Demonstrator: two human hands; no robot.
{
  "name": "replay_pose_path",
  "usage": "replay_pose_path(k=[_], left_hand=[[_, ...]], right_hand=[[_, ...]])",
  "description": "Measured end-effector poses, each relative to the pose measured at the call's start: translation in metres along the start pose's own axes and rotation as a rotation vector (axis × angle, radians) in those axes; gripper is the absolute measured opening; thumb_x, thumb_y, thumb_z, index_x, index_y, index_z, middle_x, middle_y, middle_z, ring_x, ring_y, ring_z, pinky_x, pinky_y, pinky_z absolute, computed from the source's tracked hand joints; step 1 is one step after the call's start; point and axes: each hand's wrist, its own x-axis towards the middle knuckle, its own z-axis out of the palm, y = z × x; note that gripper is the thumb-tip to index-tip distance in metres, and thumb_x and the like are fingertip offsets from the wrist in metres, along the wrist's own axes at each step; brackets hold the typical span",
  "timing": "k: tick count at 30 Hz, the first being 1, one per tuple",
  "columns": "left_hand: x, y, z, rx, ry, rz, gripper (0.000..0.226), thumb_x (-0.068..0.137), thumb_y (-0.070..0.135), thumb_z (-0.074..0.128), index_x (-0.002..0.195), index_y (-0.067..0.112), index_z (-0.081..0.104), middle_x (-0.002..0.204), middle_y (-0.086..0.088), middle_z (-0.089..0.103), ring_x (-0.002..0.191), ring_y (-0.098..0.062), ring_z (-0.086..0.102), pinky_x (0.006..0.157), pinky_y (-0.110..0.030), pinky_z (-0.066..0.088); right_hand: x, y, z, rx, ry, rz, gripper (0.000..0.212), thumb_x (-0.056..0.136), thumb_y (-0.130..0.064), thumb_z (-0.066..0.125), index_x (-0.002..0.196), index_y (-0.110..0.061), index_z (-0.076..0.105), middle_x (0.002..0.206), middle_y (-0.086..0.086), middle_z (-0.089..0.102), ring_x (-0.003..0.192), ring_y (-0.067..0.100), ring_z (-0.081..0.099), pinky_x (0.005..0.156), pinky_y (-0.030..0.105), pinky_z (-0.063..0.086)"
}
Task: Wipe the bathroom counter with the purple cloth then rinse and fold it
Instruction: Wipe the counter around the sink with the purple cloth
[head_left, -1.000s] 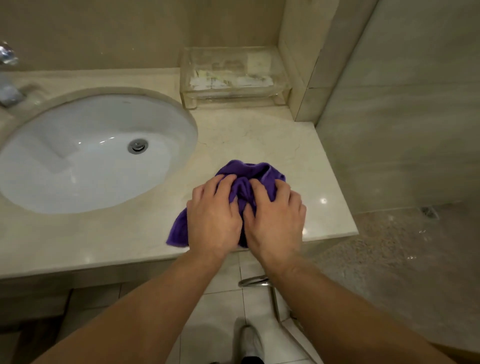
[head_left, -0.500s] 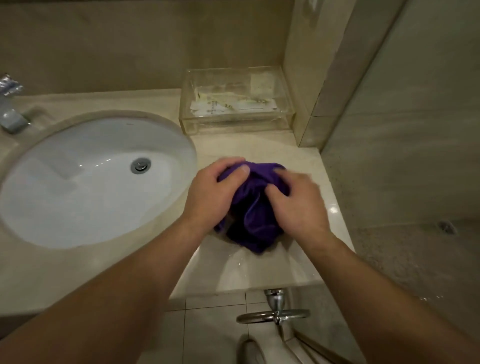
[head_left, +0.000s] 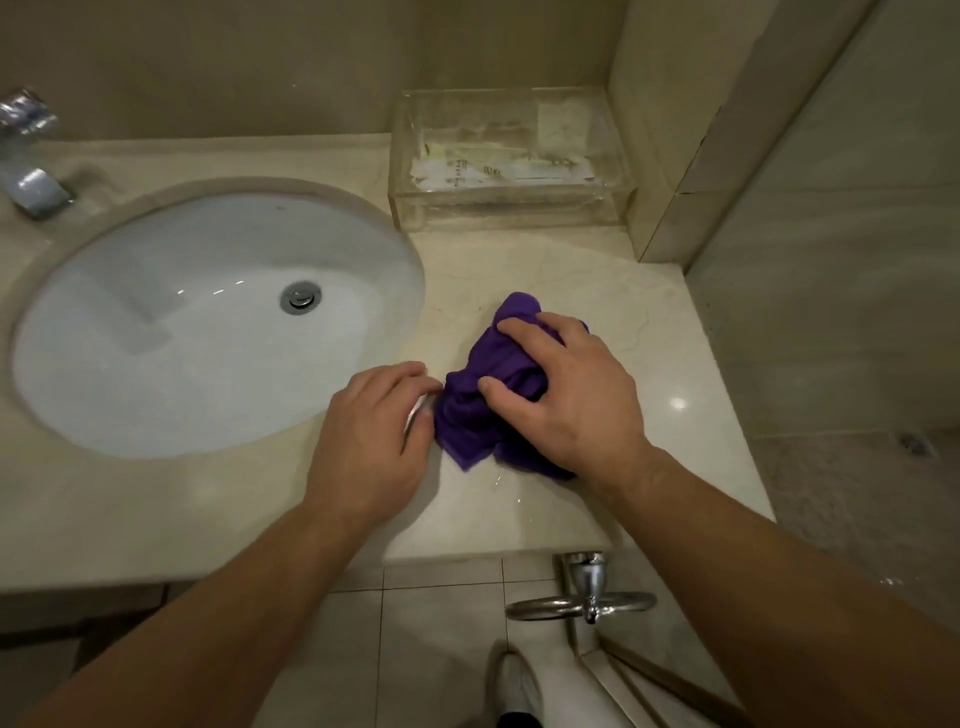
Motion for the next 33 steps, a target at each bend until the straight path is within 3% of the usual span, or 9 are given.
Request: replay_pose_path(k=[4,9,12,15,17,20,25,28,33], left_hand=[[-0.021,-0.015,-0.005,0.106,0.002,0.05,0.054,0.085,0.028,0.034,0.124,0.02,0.071,0.129,-0.002,0.066,0.119,-0.025,0.054,0.095,-0.042,0.042],[-0.05,-0.038,-0.012,0.139,0.058,0.074,0.052,0.084,0.025,0.037,0.123,0.019,0.071,0.131,-0.006,0.064,0.12,-0.029,0.054,0.096,-0.042,0.04],[-0.055,-0.04,-0.014,-0.008,0.175,0.021,0.044,0.086,0.016,0.043,0.118,0.014,0.073,0.128,-0.008,0.065,0.118,-0.031,0.056,0.099,-0.041,0.041],[-0.056,-0.04,-0.02,-0.283,0.274,-0.069,0.04,0.089,0.012,0.045,0.12,0.014,0.07,0.127,-0.002,0.063,0.119,-0.021,0.052,0.103,-0.028,0.038],[-0.057,-0.04,-0.023,-0.38,0.319,-0.099,0.039,0.09,0.012,0.044,0.119,0.015,0.069,0.122,0.006,0.062,0.116,-0.016,0.052,0.099,-0.016,0.036],[-0.057,-0.037,-0.026,-0.462,0.327,-0.114,0.037,0.092,0.016,0.043,0.118,0.016,0.068,0.116,0.014,0.06,0.112,-0.011,0.053,0.091,-0.005,0.033],[-0.054,-0.036,-0.028,-0.533,0.34,-0.125,0.048,0.089,0.036,0.036,0.116,0.017,0.07,0.111,0.017,0.062,0.108,-0.006,0.054,0.092,-0.008,0.037],[-0.051,-0.04,-0.03,-0.585,0.342,-0.2,0.048,0.089,0.037,0.038,0.118,0.017,0.07,0.116,0.014,0.065,0.11,-0.002,0.056,0.095,-0.011,0.041],[-0.052,-0.037,-0.025,-0.425,0.274,-0.09,0.055,0.09,0.043,0.034,0.126,0.016,0.065,0.12,0.016,0.06,0.111,-0.008,0.053,0.091,-0.005,0.034]], right_hand=[[-0.019,-0.011,0.011,-0.039,0.038,0.006,0.064,0.086,-0.069,0.052,0.145,-0.044,0.045,0.153,-0.007,0.043,0.132,0.021,0.048,0.102,0.04,0.048],[-0.05,-0.026,0.022,-0.052,0.116,0.038,0.061,0.086,-0.066,0.056,0.142,-0.044,0.049,0.149,-0.006,0.047,0.127,0.022,0.051,0.098,0.039,0.049],[-0.068,-0.038,0.03,-0.038,0.145,0.077,0.061,0.086,-0.066,0.057,0.142,-0.044,0.049,0.149,-0.007,0.047,0.127,0.021,0.05,0.097,0.036,0.046],[-0.078,-0.053,0.04,-0.035,0.181,0.113,0.06,0.085,-0.066,0.056,0.141,-0.044,0.05,0.147,-0.006,0.048,0.126,0.021,0.051,0.096,0.036,0.046],[-0.08,-0.063,0.046,-0.043,0.185,0.126,0.06,0.085,-0.067,0.054,0.141,-0.044,0.049,0.148,-0.004,0.047,0.125,0.022,0.051,0.096,0.038,0.047],[-0.082,-0.082,0.056,-0.052,0.199,0.13,0.061,0.085,-0.067,0.053,0.141,-0.042,0.05,0.148,-0.001,0.049,0.123,0.024,0.052,0.096,0.038,0.048],[-0.086,-0.125,0.08,-0.036,0.22,0.058,0.06,0.083,-0.066,0.054,0.135,-0.037,0.057,0.14,0.006,0.057,0.11,0.031,0.059,0.092,0.041,0.051],[-0.084,-0.138,0.086,-0.04,0.177,0.056,0.059,0.085,-0.065,0.051,0.138,-0.039,0.054,0.142,0.006,0.055,0.111,0.033,0.059,0.093,0.045,0.05],[-0.081,-0.122,0.08,-0.089,0.153,-0.034,0.056,0.085,-0.061,0.054,0.136,-0.039,0.052,0.142,0.007,0.054,0.106,0.033,0.061,0.087,0.044,0.049]])
